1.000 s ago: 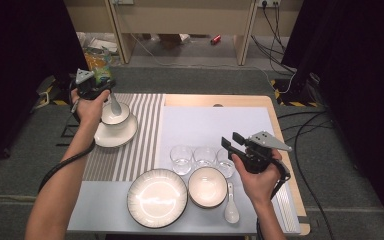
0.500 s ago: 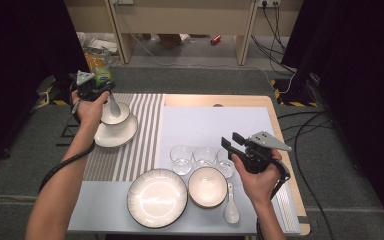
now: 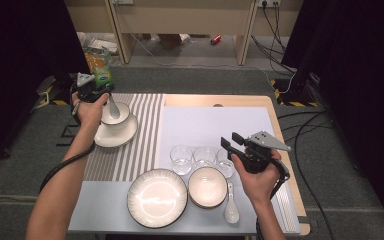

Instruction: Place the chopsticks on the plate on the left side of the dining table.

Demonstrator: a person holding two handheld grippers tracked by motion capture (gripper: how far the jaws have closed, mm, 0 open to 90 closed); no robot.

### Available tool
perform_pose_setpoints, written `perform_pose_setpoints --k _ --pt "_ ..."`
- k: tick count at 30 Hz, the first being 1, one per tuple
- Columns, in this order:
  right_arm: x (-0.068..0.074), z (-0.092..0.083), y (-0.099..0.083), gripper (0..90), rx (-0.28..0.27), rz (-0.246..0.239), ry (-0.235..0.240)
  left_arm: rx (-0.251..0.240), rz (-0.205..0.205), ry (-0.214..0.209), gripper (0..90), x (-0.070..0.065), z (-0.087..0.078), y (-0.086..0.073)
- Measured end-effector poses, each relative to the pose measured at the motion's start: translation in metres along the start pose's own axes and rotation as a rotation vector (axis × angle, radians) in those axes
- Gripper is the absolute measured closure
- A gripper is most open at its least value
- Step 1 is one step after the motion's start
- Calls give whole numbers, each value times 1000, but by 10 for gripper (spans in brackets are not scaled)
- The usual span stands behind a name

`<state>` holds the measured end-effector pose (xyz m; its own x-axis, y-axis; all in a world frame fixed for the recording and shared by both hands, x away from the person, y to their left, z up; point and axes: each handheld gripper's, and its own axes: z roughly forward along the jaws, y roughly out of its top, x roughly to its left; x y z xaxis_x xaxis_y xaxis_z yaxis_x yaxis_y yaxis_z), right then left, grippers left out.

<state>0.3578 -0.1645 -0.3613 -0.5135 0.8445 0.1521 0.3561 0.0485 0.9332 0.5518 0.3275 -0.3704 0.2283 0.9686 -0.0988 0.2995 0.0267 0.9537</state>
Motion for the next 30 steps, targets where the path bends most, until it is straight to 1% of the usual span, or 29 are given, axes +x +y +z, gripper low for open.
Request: perform_pose_setpoints --k 2,3,13,15,17,20,23,25,30 --pt "0 0 0 535 1 7 2 2 1 3 732 0 0 0" --pt "0 0 0 535 -1 -3 0 2 0 3 732 0 0 0" --pt "0 0 1 535 -2 3 3 18 -2 7 731 2 3 -4" --pt "0 0 0 535 -3 -4 2 17 -3 9 732 2 4 -5" --pt "0 0 0 535 1 4 4 20 -4 12 732 2 5 -5" --pt "0 0 0 535 -1 -4 2 23 -2 13 731 3 6 -7" --pt "0 0 0 534 0 8 4 28 -7 16 731 4 7 -8" --pt "-1 0 0 535 -2 0 0 28 -11 17 731 5 8 -10" --pt "0 0 0 535 0 1 2 34 -12 20 731 5 9 -12"
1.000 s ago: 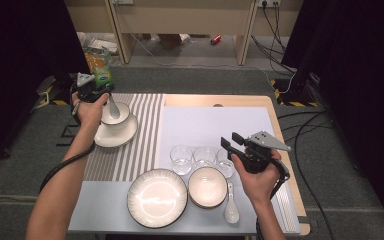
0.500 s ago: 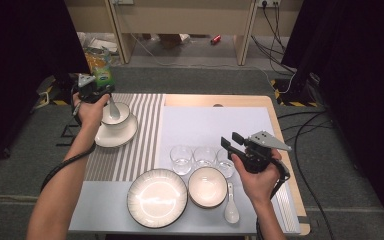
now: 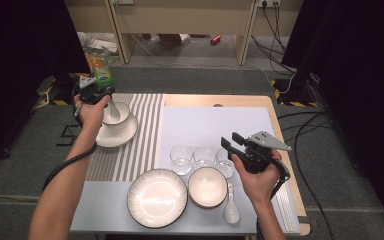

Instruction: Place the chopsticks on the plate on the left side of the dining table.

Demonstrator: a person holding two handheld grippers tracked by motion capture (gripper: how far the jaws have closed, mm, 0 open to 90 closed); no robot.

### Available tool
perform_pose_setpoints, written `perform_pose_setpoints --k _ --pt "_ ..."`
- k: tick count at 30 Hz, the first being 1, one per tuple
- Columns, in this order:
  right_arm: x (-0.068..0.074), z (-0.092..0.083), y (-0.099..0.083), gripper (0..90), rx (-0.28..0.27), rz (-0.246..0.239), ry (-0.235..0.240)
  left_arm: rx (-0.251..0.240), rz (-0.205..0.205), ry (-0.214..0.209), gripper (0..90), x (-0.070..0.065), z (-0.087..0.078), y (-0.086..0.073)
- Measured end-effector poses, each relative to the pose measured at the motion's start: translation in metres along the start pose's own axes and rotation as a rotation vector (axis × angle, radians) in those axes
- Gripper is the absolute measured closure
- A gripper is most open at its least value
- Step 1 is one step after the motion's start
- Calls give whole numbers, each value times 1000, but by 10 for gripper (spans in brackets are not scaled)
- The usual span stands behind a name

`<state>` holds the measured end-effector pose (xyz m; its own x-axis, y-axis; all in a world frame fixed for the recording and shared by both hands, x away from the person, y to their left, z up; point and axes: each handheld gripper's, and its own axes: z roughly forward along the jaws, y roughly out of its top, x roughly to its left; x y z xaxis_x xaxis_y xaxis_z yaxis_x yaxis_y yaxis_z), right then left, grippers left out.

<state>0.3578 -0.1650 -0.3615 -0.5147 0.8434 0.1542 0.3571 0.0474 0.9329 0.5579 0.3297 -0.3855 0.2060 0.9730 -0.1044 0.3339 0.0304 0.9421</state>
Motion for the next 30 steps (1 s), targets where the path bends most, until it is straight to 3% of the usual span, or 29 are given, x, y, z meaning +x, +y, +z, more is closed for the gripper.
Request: perform_pose_setpoints --k 30 --pt "-1 -1 1 535 0 0 -3 40 -6 17 731 5 17 -13"
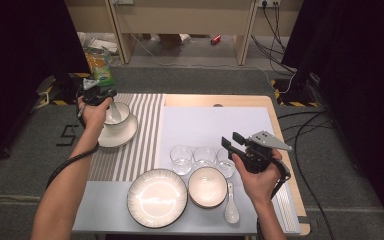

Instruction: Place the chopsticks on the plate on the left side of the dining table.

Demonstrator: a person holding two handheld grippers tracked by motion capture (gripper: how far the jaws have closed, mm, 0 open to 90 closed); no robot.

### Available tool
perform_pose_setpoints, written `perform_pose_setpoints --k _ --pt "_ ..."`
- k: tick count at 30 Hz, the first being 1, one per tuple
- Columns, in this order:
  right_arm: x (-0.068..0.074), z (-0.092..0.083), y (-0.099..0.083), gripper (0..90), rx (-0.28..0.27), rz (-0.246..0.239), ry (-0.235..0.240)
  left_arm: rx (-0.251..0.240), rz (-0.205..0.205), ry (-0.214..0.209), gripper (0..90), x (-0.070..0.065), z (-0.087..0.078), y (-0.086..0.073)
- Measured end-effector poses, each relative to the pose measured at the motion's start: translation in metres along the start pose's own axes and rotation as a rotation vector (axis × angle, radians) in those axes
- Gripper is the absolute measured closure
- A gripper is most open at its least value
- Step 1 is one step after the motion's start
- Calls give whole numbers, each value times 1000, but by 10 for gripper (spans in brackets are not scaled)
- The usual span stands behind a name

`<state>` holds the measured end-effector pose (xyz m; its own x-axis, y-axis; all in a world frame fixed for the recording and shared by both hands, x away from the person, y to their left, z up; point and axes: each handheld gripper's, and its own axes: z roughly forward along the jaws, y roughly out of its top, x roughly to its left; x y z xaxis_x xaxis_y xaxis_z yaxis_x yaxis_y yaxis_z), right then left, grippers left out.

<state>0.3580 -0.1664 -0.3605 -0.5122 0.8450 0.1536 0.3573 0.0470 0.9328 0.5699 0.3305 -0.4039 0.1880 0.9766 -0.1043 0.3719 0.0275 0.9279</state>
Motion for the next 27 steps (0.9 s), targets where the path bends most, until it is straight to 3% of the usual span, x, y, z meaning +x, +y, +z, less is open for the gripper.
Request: perform_pose_setpoints --k 27 --pt "-2 0 -1 534 -4 7 -2 15 -1 7 724 6 14 -5"
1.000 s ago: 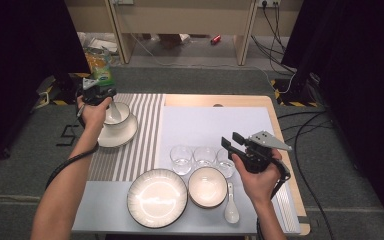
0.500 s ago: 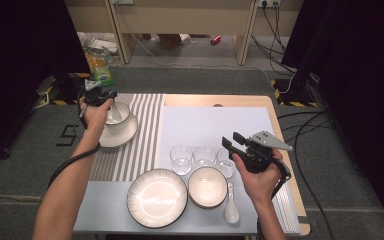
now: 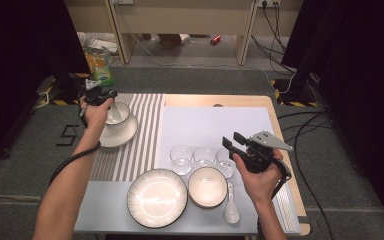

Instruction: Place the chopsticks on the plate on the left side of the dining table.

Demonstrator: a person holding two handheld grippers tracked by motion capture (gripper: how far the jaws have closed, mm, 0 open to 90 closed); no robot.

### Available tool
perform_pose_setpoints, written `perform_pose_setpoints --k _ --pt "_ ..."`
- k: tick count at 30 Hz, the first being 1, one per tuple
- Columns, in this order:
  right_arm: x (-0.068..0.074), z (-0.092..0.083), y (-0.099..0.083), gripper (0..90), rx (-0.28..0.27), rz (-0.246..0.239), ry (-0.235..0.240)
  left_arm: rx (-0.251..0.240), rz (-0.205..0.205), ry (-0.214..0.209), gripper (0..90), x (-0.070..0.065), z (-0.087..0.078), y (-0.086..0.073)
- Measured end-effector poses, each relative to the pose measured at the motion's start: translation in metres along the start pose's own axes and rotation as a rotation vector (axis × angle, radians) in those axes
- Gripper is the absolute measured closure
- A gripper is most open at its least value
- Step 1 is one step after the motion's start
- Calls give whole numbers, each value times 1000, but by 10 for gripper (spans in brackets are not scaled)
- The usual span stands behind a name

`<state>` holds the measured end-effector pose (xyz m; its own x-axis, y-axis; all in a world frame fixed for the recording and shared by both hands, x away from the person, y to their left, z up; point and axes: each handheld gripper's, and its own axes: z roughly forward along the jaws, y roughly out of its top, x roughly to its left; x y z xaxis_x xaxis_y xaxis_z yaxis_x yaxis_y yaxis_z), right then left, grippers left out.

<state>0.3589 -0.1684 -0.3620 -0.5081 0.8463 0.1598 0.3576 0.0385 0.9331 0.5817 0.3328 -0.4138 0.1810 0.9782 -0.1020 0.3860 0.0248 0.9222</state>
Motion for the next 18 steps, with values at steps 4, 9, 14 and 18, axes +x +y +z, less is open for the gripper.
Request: perform_pose_setpoints --k 4,9,14,18 --pt "-1 0 0 534 -2 -6 -4 5 -1 5 722 1 3 0" --pt "-2 0 0 534 -7 -3 -3 9 3 4 719 1 6 0" --pt "-2 0 0 534 -7 2 -4 14 6 8 718 1 10 -1" --pt "-2 -1 0 534 -8 4 -3 24 9 11 716 0 14 0"
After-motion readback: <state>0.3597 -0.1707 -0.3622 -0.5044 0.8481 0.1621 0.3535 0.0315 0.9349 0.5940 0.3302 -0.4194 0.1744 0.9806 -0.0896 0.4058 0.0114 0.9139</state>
